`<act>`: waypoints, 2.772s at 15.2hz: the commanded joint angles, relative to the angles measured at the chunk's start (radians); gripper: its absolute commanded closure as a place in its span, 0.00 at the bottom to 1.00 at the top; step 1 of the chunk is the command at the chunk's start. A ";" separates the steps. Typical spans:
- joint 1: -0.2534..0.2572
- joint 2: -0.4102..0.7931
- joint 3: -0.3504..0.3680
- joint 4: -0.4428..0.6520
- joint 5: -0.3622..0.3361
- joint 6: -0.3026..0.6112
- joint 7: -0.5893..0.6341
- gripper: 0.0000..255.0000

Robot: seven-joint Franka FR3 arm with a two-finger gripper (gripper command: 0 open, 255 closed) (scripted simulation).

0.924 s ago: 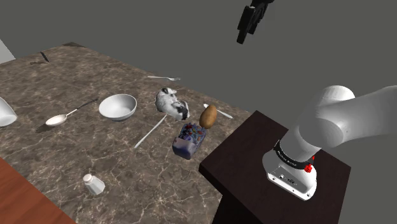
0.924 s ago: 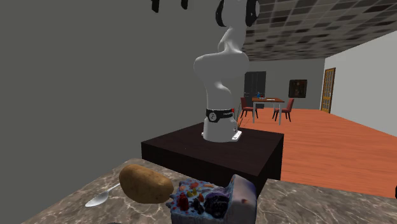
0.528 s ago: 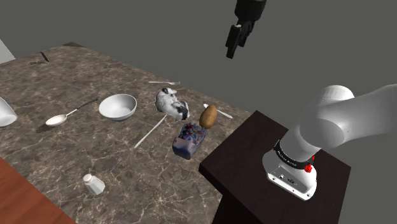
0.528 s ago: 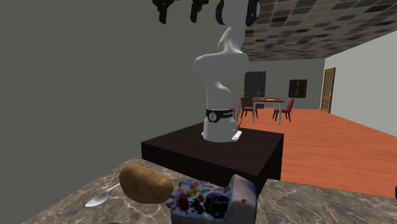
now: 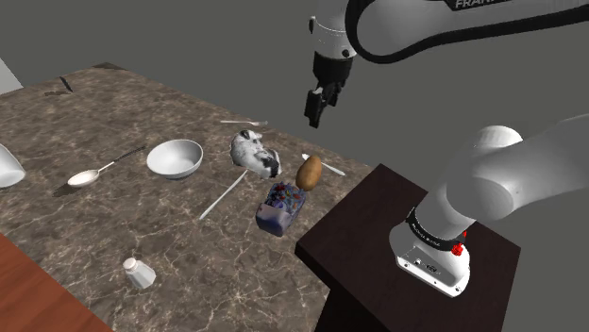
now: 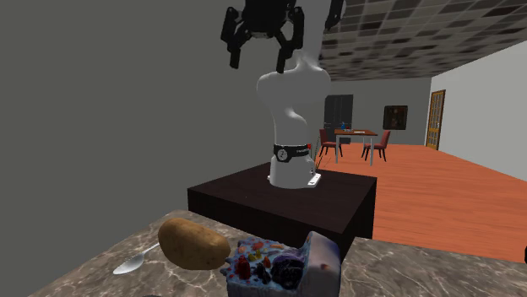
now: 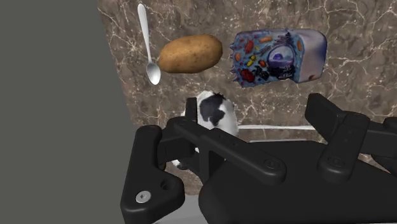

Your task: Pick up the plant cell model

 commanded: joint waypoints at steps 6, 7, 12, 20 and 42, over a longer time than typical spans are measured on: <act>0.007 0.176 0.149 -0.058 -0.016 0.181 0.148 0.00; 0.003 0.210 0.172 -0.060 -0.025 0.206 0.174 0.00; -0.030 0.401 0.288 -0.046 -0.114 0.323 0.328 0.00; -0.058 0.808 0.387 0.063 -0.476 0.411 0.707 0.00; 0.045 1.077 0.279 0.152 -0.733 0.453 0.931 1.00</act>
